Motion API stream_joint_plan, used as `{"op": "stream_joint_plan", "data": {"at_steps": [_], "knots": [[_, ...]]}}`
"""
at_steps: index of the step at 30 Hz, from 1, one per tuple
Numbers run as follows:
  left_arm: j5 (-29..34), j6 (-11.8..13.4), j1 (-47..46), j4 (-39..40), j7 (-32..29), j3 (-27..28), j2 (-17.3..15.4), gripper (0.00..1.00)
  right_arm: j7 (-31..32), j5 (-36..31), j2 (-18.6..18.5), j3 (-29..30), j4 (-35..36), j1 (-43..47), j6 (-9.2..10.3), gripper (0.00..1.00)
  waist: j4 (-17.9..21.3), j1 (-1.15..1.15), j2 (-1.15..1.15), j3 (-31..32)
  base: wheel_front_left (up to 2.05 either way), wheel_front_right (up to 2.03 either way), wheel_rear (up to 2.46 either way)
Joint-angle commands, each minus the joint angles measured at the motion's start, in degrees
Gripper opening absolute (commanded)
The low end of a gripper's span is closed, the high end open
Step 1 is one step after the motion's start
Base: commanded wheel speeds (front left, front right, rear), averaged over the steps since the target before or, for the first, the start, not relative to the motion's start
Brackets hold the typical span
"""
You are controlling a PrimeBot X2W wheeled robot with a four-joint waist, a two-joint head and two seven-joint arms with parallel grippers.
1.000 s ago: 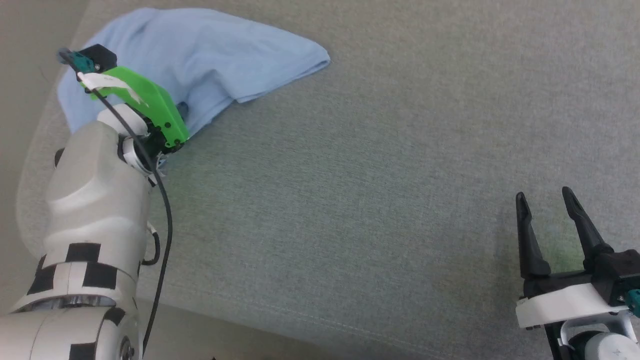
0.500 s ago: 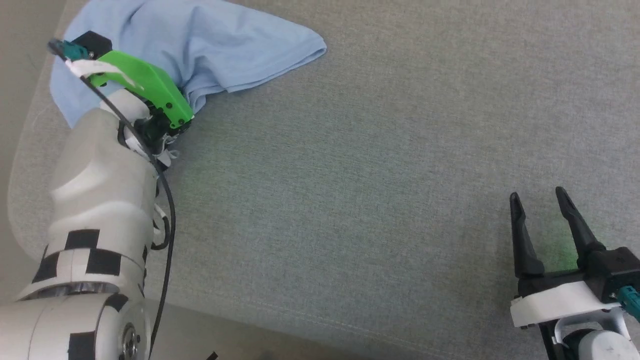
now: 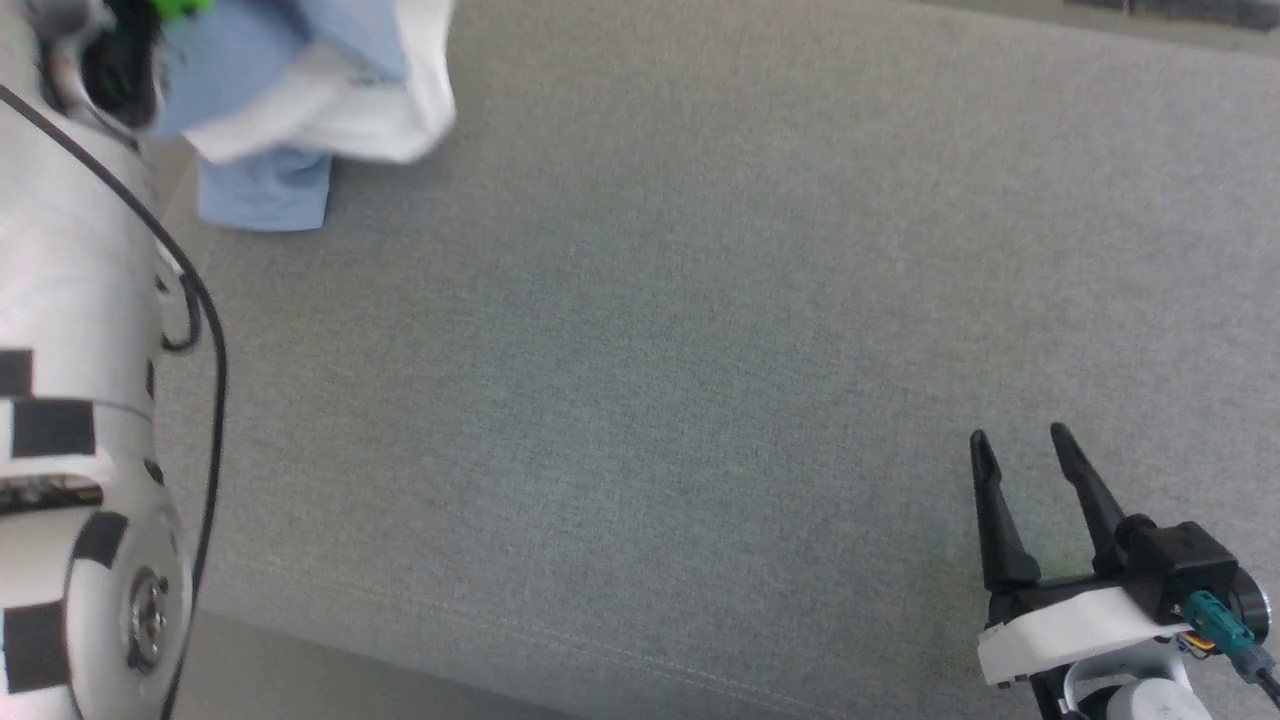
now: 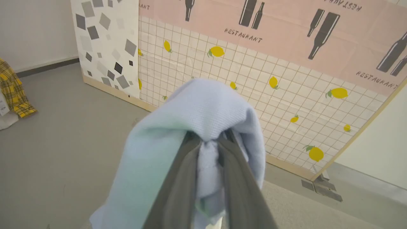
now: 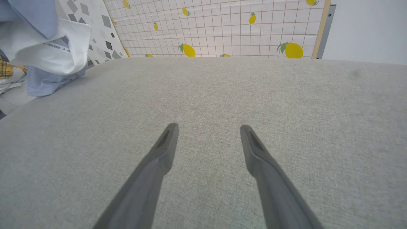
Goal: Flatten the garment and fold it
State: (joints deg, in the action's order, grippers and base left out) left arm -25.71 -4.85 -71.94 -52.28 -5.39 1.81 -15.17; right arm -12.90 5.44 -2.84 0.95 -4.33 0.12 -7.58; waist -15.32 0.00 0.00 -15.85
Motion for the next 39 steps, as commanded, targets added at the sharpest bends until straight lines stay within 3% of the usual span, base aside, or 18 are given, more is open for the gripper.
{"op": "stream_joint_plan", "data": {"at_steps": [1, 9, 19, 30, 39], "knots": [[0.58, -0.66, -2.35, 1.4, 0.75, -0.56, -0.33, 0.0, -0.68, 0.82, -0.04, -0.22, -0.88, -0.09, 0.09, 1.0, 0.43, 0.0, 0.0, 4.82, 0.0, 0.0, 0.0], [-1.66, -2.35, -8.77, 7.37, -2.35, -4.6, 1.94, 0.0, -1.91, 3.32, -0.04, -0.59, -5.26, 0.13, 0.09, 1.0, 3.34, 0.0, 0.0, 11.24, 0.0, 0.0, 0.0], [-9.16, -2.62, -8.62, 11.87, -7.4, -11.94, 6.97, 0.0, -2.08, 4.57, -0.04, -0.2, -6.61, -0.06, 0.09, 1.0, 11.29, 0.0, 0.0, 15.47, 0.0, 0.0, 0.0], [-15.8, -2.62, 5.54, 10.43, -11.24, -19.52, 11.62, 0.0, -2.09, 3.98, -0.04, 3.16, -6.53, 2.86, 0.09, 1.0, 17.55, 0.0, 0.0, 16.04, 0.0, 0.0, 0.0], [-12.72, 0.41, 20.49, -0.03, -13.77, -29.32, 12.21, 0.0, -2.09, 3.87, -0.04, 2.1, -5.7, 1.98, 0.09, 1.0, 22.94, 0.0, 0.0, 13.77, 0.0, 0.0, 0.0]]}}
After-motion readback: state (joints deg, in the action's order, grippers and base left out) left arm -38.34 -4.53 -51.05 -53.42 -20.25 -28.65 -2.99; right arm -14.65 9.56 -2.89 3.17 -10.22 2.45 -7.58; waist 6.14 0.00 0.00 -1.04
